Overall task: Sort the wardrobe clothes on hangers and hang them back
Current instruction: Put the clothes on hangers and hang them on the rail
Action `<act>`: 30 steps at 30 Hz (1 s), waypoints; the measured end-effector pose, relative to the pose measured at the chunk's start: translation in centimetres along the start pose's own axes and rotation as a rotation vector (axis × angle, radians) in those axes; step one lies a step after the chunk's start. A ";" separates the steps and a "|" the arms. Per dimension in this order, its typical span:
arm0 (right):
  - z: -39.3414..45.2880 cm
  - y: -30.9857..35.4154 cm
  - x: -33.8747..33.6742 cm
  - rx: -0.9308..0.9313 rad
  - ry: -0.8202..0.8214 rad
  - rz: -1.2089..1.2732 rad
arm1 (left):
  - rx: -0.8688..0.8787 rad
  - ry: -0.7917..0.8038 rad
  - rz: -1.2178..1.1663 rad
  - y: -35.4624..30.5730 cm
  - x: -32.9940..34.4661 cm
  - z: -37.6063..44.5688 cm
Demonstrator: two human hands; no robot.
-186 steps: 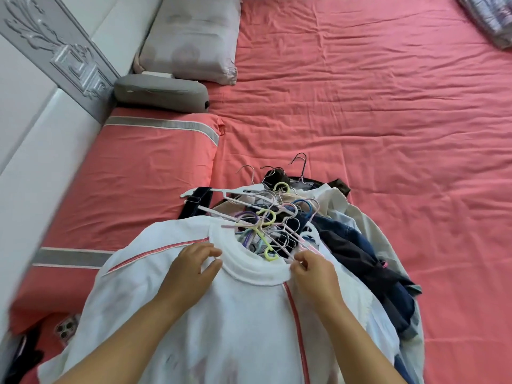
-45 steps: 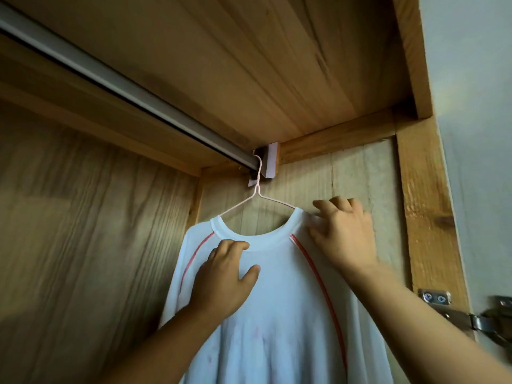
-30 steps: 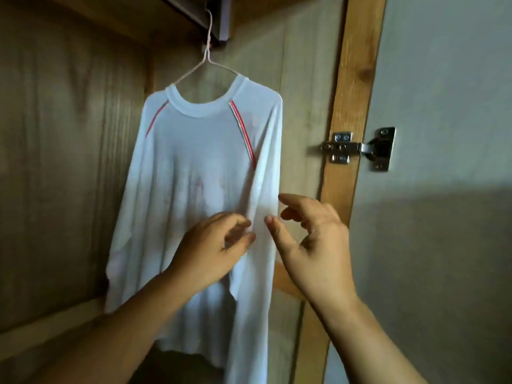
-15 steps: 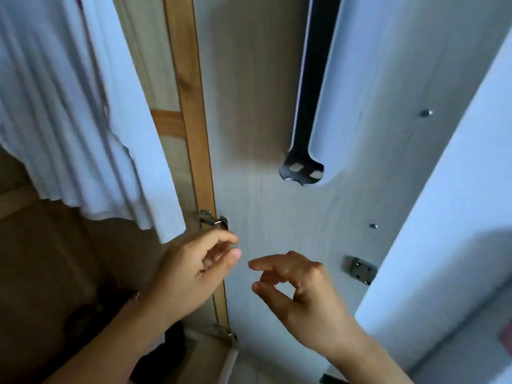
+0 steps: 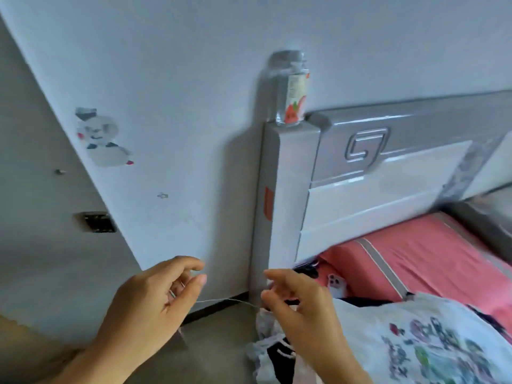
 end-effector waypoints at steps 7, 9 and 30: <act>-6.8 -7.4 -9.8 0.332 -0.284 -0.191 | 0.183 0.332 -0.021 -7.5 12.7 5.0; -8.7 -8.7 -11.8 0.424 -0.331 -0.235 | 0.252 0.442 -0.037 -10.1 16.4 5.7; -36.2 -18.1 -33.4 1.010 -1.010 -0.416 | 0.515 1.012 0.036 -30.4 47.3 -6.3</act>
Point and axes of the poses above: each hand's wrist, its own z-axis towards the middle knuckle, its own x-axis out of the palm, y = z × x, the point moved 10 cm from there along z, towards the middle knuckle, and after that the axes turned 13 degrees about -x, right-handed, at the moved point
